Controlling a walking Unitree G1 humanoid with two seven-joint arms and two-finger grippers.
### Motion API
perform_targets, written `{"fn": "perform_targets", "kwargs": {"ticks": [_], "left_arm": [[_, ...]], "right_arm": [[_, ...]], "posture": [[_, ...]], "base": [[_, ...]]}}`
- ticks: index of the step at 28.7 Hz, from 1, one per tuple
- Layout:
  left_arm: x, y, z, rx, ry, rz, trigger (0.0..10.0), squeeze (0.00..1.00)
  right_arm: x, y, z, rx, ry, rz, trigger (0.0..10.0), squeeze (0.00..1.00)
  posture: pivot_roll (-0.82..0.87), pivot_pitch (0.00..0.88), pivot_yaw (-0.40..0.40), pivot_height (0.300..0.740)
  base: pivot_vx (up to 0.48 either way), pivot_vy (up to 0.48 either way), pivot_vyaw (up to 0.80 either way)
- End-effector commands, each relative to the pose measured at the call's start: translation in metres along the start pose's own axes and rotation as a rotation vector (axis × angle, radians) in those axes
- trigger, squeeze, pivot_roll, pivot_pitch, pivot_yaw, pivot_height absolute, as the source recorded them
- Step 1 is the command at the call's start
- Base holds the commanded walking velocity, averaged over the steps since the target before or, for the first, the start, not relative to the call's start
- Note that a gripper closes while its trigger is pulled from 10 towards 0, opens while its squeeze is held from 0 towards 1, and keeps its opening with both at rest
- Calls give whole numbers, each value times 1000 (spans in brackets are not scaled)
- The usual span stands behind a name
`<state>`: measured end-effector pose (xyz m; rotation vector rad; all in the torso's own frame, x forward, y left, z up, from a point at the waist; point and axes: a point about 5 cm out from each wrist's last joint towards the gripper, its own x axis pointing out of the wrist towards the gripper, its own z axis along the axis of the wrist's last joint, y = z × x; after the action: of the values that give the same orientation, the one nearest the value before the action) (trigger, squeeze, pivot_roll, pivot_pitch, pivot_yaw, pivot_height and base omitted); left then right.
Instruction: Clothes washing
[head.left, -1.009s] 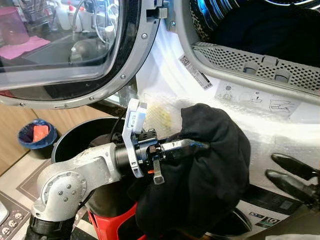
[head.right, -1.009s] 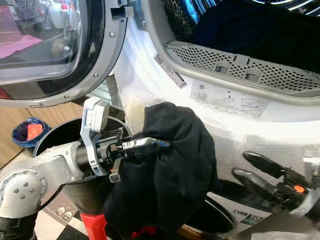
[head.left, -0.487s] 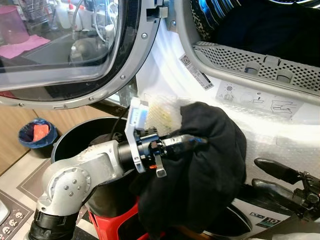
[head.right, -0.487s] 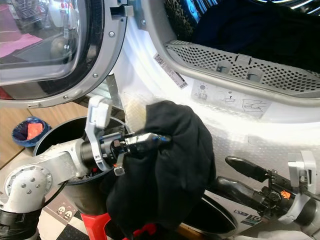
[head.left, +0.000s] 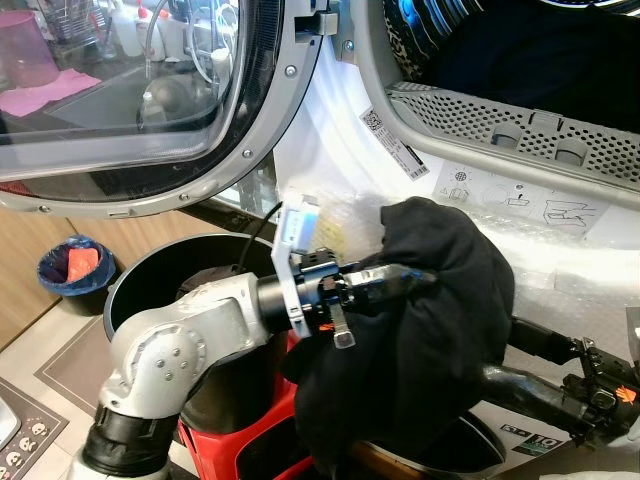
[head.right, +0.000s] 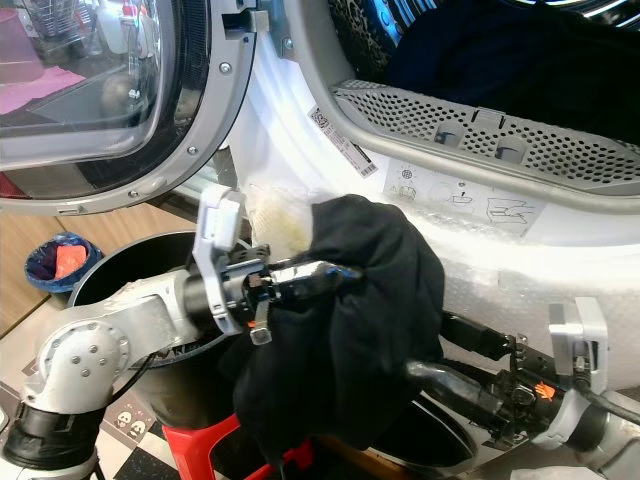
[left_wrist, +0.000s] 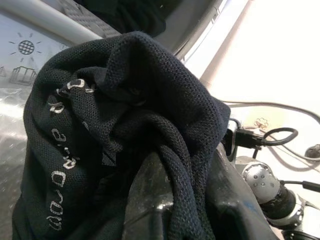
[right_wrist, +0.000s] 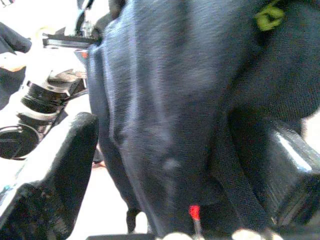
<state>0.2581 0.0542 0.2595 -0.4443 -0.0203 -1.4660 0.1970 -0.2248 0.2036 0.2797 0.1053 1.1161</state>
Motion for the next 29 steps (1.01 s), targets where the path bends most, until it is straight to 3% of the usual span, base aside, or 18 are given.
{"fn": "perform_targets", "kwargs": {"ticks": [1, 7, 19, 20, 21, 22, 29], "left_arm": [[8, -4, 4, 32, -7, -46, 10000, 0], [32, -3, 3, 62, -24, -54, 10000, 0], [56, -4, -1, 76, -59, -58, 10000, 0], [61, -4, -2, 79, -70, -52, 10000, 0], [64, -4, -2, 79, -78, -46, 10000, 0], [66, -4, -2, 80, -83, -43, 10000, 0], [76, -10, -6, 72, -95, -55, 10000, 0]], "right_arm": [[6, 6, 3, -14, -5, 27, 10000, 0], [16, 7, 0, -16, 1, -31, 10000, 0], [24, 11, -1, -23, -17, -55, 10000, 0], [23, 10, 1, -28, -26, -66, 6235, 0], [23, 10, 2, -34, -31, -72, 4000, 0], [23, 10, 2, -34, -35, -75, 0, 0], [20, 9, 3, -31, -47, -97, 0, 0]], "posture": [[-3, 181, 8, 740], [-7, 185, 13, 740], [-22, 182, 28, 740], [-27, 181, 30, 740], [-29, 180, 31, 740], [-29, 180, 31, 740], [-29, 180, 33, 740]], "base": [[0, 0, 0], [0, 0, 0], [0, 0, 0], [0, 0, 0], [0, 0, 0], [0, 0, 0], [0, 0, 0]]}}
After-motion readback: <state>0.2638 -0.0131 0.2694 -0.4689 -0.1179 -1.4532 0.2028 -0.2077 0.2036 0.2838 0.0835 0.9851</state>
